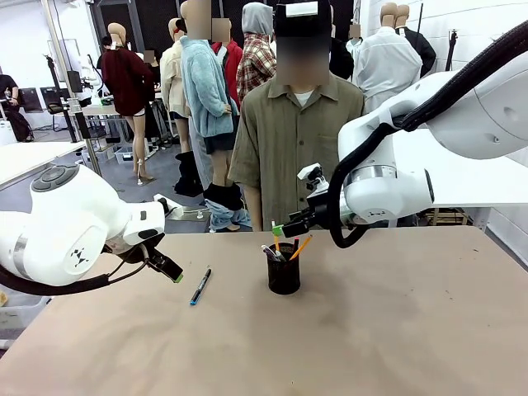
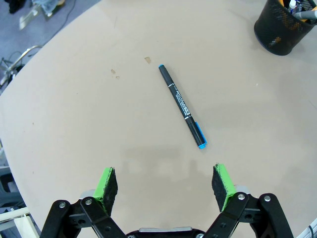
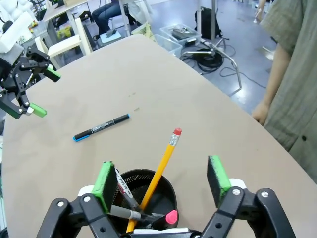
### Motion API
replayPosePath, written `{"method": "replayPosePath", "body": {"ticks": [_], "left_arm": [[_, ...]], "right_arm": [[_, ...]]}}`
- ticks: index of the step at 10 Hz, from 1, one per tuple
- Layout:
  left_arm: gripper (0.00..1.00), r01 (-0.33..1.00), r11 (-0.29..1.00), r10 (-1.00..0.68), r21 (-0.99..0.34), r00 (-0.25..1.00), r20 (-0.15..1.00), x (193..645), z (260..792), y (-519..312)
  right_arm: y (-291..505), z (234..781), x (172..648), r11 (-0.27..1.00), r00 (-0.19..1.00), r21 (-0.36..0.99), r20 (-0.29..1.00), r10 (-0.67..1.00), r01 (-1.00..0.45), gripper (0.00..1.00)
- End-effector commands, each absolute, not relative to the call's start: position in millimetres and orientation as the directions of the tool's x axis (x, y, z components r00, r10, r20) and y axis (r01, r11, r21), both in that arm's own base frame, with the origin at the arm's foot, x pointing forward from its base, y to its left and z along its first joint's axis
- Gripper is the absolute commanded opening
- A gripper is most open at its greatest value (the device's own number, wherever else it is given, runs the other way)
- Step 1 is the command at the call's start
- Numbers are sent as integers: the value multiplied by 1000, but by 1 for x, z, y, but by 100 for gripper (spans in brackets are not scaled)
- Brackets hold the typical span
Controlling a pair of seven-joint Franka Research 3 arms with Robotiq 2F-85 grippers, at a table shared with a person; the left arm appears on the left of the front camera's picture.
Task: Place the pens into the pen holder.
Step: Pick up a writing instrument from the table and place it into the Pen holder.
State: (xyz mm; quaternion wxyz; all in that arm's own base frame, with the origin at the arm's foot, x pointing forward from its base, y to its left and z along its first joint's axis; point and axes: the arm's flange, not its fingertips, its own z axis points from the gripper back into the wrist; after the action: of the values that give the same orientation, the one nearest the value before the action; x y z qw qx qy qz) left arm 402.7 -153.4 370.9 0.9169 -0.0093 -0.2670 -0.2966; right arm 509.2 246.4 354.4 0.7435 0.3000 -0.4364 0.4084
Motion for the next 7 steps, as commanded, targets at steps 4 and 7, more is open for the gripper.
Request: {"method": "replayPosePath", "body": {"ticks": [4,7], "left_arm": [[100,546,827,-534,138,684,497,403,371,-151],[100,546,827,-534,138,684,497,403,371,-151]], "right_arm": [[210,377,505,493,271,82,906,325,-866,100],[140,393,499,534,264,55,908,325,-844,100]]}}
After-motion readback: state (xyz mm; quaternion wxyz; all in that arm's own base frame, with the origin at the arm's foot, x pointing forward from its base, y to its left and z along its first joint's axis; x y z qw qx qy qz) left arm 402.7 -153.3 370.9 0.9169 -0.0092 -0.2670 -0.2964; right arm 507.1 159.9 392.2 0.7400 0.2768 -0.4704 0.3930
